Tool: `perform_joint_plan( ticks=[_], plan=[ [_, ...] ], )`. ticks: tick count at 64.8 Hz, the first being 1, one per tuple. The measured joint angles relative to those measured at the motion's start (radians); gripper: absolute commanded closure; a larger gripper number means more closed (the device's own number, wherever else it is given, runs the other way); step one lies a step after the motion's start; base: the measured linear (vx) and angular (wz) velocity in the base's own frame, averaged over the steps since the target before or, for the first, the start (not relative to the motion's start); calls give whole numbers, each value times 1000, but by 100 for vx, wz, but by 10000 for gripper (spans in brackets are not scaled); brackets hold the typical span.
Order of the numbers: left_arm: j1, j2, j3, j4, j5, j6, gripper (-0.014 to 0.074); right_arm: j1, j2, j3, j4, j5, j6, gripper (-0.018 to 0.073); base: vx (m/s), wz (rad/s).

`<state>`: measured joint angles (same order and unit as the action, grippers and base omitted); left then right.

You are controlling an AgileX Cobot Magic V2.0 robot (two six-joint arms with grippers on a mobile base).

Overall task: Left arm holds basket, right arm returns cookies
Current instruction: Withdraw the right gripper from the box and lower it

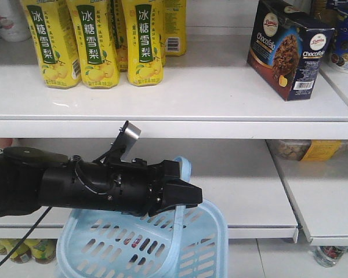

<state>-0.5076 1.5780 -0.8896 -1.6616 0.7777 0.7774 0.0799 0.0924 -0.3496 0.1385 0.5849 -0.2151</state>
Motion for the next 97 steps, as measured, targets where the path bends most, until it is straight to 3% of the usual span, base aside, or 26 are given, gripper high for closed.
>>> perform_joint_plan(
  ticks=[12, 33, 39, 53, 97],
  plan=[
    [0, 0, 0, 0, 0, 0, 603, 0, 72, 0, -5, -7, 0, 35, 0, 0],
    [0, 0, 0, 0, 0, 0, 603, 0, 91, 0, 5, -39, 0, 176, 0, 0],
    [0, 0, 0, 0, 0, 0, 603, 0, 91, 0, 8, -39, 0, 260, 0, 0],
    [0, 0, 0, 0, 0, 0, 603, 0, 91, 0, 8, -39, 0, 575, 0, 0],
    [0, 0, 0, 0, 0, 0, 603, 0, 91, 0, 9, -39, 0, 567, 0, 0]
  ],
)
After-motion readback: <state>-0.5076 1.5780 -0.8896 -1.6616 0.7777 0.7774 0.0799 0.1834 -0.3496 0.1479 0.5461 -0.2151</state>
